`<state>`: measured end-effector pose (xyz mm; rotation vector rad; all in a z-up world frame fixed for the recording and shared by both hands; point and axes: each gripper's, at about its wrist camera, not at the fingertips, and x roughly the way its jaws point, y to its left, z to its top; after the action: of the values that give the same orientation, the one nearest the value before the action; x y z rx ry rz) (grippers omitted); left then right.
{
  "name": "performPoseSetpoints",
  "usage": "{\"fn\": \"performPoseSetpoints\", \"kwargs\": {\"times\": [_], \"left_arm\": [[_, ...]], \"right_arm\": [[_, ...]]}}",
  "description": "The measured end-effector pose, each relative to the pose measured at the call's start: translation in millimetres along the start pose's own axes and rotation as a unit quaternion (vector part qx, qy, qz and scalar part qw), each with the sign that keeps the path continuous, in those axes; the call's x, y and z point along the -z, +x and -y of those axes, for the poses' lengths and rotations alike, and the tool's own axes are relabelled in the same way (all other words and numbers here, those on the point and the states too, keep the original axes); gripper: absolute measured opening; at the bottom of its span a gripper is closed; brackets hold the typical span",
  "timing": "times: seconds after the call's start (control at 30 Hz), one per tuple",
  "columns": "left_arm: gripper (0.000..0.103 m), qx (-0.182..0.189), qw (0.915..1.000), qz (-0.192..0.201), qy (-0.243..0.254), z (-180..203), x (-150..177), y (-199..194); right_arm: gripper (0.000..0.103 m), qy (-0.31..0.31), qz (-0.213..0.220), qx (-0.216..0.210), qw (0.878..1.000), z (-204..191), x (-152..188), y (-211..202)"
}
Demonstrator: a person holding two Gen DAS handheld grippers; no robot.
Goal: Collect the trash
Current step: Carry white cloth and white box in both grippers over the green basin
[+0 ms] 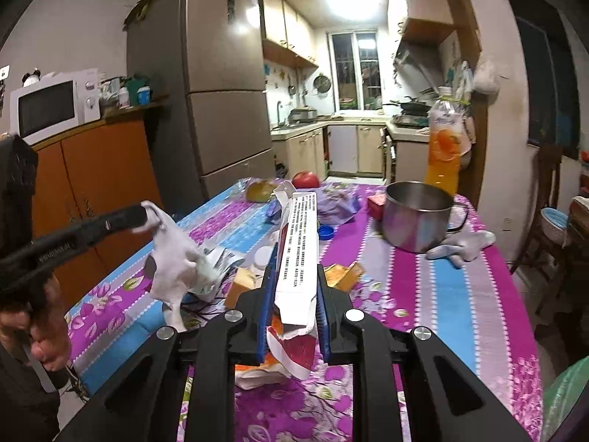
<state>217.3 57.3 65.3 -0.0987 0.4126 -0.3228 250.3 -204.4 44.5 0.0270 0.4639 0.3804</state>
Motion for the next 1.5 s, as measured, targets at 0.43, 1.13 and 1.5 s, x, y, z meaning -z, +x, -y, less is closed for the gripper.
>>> {"fn": "performPoseSetpoints", "kwargs": {"times": [0.43, 1.13, 1.5], "left_arm": [[0.001, 0.067, 0.9963, 0.019, 0.049, 93.8, -33.6, 13.4], [0.001, 0.173, 0.9804, -0.009, 0.095, 243.5, -20.2, 56.3], [0.002, 0.239, 0.9637, -0.023, 0.117, 324.2, -8.2, 68.4]], "right_arm": [[0.021, 0.024, 0.035, 0.086, 0.995, 54.6, -4.2, -76.3], [0.021, 0.083, 0.057, 0.244, 0.965, 170.2, 18.7, -222.2], [0.021, 0.116, 0.04, 0.314, 0.941, 220.3, 44.3, -290.8]]}}
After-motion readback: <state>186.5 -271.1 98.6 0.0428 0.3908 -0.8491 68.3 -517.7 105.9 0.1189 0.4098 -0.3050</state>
